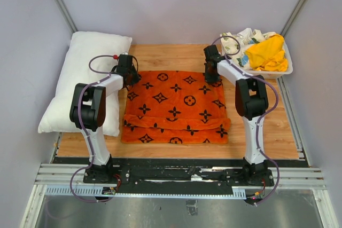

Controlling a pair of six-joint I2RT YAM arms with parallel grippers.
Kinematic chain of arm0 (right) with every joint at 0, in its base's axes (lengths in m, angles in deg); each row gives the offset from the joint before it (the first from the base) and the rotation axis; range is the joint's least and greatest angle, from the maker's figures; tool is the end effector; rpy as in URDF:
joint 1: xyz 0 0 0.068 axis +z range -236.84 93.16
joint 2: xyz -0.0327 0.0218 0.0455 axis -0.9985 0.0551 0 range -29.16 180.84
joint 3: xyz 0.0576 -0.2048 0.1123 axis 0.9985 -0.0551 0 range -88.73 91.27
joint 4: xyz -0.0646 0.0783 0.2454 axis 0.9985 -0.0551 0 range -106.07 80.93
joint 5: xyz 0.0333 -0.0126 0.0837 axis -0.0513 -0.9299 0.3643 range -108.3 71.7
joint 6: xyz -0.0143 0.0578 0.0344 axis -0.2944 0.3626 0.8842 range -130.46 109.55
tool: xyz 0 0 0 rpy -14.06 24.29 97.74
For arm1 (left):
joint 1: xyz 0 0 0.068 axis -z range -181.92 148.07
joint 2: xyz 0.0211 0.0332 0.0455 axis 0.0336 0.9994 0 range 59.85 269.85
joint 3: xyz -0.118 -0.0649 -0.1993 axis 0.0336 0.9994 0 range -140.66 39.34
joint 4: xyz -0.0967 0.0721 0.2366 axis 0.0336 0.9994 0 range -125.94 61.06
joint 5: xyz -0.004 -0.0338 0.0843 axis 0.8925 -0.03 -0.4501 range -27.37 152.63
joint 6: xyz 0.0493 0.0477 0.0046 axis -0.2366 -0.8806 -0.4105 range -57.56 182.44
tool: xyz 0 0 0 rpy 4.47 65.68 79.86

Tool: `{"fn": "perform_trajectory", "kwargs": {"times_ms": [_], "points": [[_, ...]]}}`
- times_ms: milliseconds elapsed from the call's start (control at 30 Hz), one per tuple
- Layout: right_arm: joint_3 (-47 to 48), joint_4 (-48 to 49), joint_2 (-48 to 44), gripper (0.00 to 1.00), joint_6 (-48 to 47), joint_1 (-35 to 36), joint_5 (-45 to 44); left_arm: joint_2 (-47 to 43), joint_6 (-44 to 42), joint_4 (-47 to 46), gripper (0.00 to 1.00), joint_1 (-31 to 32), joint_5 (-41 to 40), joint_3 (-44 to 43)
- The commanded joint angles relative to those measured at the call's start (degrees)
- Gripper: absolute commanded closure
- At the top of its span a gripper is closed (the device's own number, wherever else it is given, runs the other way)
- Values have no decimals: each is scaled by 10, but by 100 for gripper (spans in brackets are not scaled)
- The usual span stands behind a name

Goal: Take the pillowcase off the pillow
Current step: Fold the pillowcase at the center of the board.

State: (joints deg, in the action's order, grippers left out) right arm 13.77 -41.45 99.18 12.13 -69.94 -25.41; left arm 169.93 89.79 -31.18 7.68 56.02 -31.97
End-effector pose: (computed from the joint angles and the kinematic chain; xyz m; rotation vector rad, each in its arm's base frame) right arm 0.4628 0.1334 0.1298 0.1734 2.5720 0.0971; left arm 0.4199 -0.0646 0.1316 -0.4166 2.2943 -0.1895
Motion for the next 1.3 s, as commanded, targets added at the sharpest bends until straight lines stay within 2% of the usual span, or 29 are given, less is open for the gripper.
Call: {"fn": "perform_trajectory", "kwargs": {"times_ms": [0, 167, 500, 667, 767, 833, 900, 967, 1000, 1100, 1133, 1267], "points": [[25, -18, 47, 96, -14, 1, -44, -25, -7, -20, 100, 2, -7, 4], [86, -27, 103, 96, -53, -3, -38, -20, -9, -20, 100, 2, -10, 4], [277, -69, 193, 94, -126, -38, 50, 32, -2, -10, 100, 9, 6, -34], [312, -70, 192, 92, -130, -53, 81, 77, -6, 32, 100, 4, 4, -103], [330, -65, 186, 91, -109, -71, 150, 95, -3, 56, 100, -6, 31, -150], [341, -63, 172, 87, -94, -82, 185, 93, -8, 69, 99, -8, 26, -173], [336, -58, 144, 79, -100, -82, 194, 69, -13, 67, 98, -8, 23, -168], [305, -41, 102, 69, -107, -76, 191, 23, -26, 41, 93, -3, 19, -137], [279, -31, 74, 63, -108, -72, 191, -4, -37, 30, 86, 4, 11, -120], [164, 22, -19, 43, -94, -50, 184, -67, -88, 37, 54, 56, -52, -101], [117, 41, -51, 39, -88, -37, 173, -77, -97, 51, 49, 74, -73, -101], [-38, 72, -153, 33, -83, 23, 103, -115, -82, 69, 41, 134, -72, -47]]}}
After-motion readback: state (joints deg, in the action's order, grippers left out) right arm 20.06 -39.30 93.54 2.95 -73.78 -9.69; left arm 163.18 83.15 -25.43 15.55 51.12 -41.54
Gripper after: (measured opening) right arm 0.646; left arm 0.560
